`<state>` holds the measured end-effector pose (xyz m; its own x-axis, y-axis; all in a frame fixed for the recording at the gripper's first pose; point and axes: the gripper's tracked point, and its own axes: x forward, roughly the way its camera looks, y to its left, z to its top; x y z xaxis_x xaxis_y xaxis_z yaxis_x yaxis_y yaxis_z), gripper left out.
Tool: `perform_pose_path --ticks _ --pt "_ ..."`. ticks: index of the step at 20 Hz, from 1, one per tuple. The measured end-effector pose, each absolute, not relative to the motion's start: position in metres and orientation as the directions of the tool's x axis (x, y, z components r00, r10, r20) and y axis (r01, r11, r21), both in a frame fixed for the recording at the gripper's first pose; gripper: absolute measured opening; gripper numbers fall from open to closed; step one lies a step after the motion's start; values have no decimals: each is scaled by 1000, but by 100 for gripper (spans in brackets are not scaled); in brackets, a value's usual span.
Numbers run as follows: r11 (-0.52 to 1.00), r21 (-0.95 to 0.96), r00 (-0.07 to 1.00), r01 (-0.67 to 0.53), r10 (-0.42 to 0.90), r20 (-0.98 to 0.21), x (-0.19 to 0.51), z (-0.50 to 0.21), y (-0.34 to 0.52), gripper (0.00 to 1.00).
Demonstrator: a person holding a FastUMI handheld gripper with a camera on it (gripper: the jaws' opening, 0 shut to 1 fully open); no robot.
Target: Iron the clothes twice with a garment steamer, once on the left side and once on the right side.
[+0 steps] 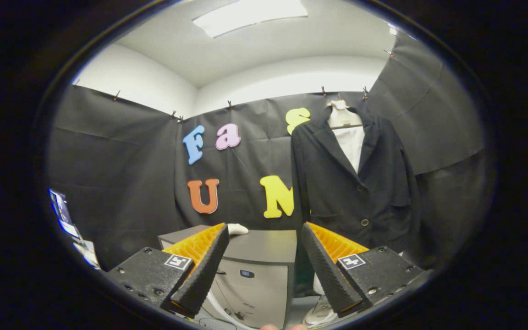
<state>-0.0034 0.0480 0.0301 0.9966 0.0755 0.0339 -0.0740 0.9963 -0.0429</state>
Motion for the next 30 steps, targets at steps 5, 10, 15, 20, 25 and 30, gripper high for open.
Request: perform_pose_path --ticks 5,10,15,20,25,30 --pt "991 -125 996 -52 61 64 -4 47 25 100" --pt "998 -56 998 -29 32 52 4 53 7 100" --pt "999 -44 999 -3 5 39 13 50 2 100" --pt "1000 -26 999 2 -2 -37 22 37 21 100" --pt "999 32 988 3 2 -157 48 18 68 100" --pt "1000 16 968 22 -17 -250 72 2 111 100"
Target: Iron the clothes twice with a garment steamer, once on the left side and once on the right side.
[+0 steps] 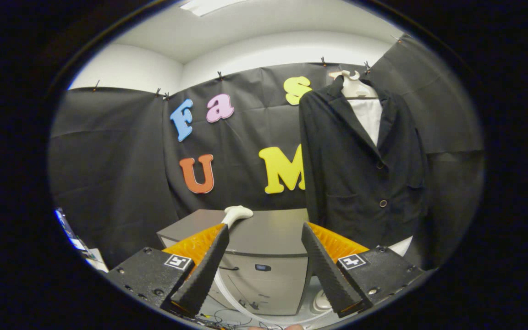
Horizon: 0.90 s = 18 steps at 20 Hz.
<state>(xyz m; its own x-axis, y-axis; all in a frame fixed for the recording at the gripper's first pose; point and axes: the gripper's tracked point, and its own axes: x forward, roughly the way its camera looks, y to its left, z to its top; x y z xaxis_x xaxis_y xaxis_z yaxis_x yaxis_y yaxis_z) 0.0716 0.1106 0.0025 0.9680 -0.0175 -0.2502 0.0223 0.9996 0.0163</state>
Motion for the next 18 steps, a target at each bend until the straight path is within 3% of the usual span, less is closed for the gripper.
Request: perform_pose_path --ticks 9,18 --pt "992 31 949 -124 128 -288 155 0 188 100" --pt "979 31 879 -201 194 -435 257 -36 233 100"
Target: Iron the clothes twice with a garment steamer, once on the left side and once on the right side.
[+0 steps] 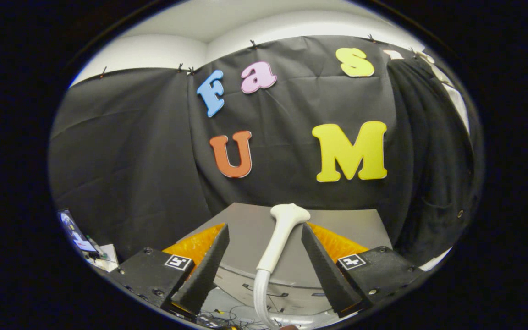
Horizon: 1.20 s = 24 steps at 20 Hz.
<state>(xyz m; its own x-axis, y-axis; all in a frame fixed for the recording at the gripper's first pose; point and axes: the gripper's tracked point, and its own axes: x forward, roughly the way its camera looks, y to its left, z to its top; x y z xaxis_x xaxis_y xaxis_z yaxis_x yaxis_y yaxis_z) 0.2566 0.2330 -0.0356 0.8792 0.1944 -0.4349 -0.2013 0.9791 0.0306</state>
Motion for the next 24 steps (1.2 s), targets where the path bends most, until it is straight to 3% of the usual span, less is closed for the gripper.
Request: perform_pose_path --ticks 8,16,19,24 --pt "984 39 759 -176 161 -630 316 -99 232 100" --pt "996 2 659 -89 60 -749 368 -147 215 91" --pt "997 -34 631 -66 16 -776 378 -161 209 83" --pt "996 -70 594 -47 -28 -804 385 -179 210 80"
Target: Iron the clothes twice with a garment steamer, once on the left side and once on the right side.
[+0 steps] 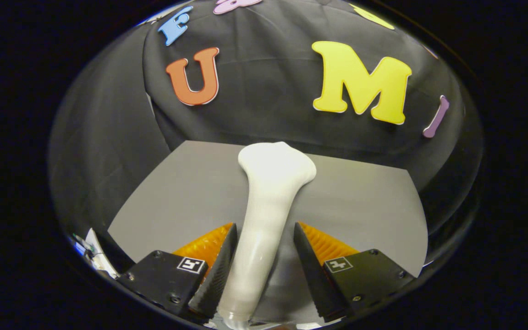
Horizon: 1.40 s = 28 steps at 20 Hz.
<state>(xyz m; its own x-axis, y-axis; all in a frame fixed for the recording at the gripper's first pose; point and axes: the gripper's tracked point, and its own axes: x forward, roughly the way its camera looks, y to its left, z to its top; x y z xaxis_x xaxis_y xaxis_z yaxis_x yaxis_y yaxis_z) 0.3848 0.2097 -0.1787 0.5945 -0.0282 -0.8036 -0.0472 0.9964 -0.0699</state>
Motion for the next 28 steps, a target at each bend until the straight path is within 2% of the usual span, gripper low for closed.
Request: perform_pose_path --ticks 3,6,7,9,13,16,28 --pt "995 -87 605 -40 -45 -795 386 -176 210 71" --pt "997 -68 606 -31 -36 -795 387 -180 215 66" --pt "998 -65 612 -25 -36 -790 387 -178 216 59" --pt "998 -63 619 -25 -35 -785 387 -178 216 53" --pt "1000 15 627 -25 27 -779 386 -179 225 42" --pt "992 124 630 3 94 -771 378 -173 232 39" --pt "978 199 775 -65 175 -607 341 -90 221 35"
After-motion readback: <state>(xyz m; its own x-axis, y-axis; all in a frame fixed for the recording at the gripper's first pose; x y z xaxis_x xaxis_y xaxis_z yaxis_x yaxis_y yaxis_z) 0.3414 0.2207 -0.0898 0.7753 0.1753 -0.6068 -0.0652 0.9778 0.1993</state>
